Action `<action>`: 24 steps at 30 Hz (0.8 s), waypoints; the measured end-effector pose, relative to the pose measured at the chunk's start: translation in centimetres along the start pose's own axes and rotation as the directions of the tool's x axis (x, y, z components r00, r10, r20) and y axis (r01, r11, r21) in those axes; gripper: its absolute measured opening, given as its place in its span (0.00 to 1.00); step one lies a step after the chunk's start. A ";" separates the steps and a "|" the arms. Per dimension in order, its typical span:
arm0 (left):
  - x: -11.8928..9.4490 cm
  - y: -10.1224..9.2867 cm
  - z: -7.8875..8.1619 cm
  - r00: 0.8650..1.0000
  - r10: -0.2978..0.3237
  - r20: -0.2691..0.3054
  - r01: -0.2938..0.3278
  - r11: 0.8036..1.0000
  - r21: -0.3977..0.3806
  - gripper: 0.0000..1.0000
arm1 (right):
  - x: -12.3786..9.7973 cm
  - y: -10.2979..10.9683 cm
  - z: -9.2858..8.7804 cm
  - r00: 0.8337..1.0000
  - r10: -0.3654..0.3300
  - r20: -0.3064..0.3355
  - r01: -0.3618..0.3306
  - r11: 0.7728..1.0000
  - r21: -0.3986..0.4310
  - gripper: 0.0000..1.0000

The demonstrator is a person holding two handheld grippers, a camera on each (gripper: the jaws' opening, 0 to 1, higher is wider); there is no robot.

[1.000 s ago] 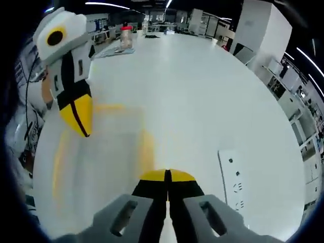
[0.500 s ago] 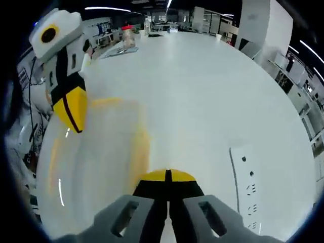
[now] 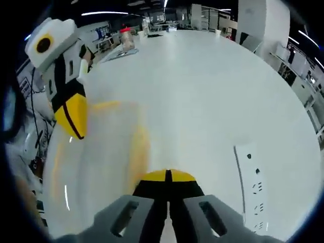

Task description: Snap each plastic latch of the storage box into its locked position after aligning the lid with the box until every specified latch is closed and the lid sits flush.

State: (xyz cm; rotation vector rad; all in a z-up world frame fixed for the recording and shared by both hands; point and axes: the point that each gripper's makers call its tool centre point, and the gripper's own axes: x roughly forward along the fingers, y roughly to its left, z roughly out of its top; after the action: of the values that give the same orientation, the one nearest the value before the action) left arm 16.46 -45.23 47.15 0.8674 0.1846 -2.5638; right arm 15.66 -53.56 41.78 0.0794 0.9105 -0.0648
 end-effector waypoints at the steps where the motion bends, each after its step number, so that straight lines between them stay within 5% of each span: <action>1: -0.1 0.0 0.0 1.000 -0.004 -0.002 0.004 1.000 0.001 0.00 | 0.0 0.0 0.1 1.000 -0.019 0.016 0.019 1.000 0.015 0.00; 5: -0.4 -0.3 -0.3 1.000 -0.003 -0.027 0.003 1.000 0.009 0.00 | -2.4 -2.7 2.4 0.959 -0.228 0.171 0.229 0.973 0.013 0.00; 8: -0.7 -0.4 -0.5 0.999 -0.002 -0.034 0.003 1.000 0.005 0.00 | -4.9 -2.0 4.0 0.917 -0.297 0.267 0.283 0.955 0.092 0.00; 19: -1.1 -0.5 -0.8 0.998 0.011 -0.056 -0.010 1.000 0.007 0.00 | -9.4 5.9 5.8 0.821 -0.414 0.394 0.395 0.909 0.133 0.02; 24: -1.2 -0.5 -1.1 0.998 0.019 -0.067 -0.019 1.000 -0.003 0.00 | -9.4 7.3 5.1 0.826 -0.401 0.397 0.384 0.915 0.125 0.00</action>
State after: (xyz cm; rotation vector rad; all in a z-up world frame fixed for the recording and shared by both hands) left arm 17.68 -44.07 47.02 0.9497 0.1992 -2.5179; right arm 14.60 -46.53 52.63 -0.0868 0.4835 -0.4708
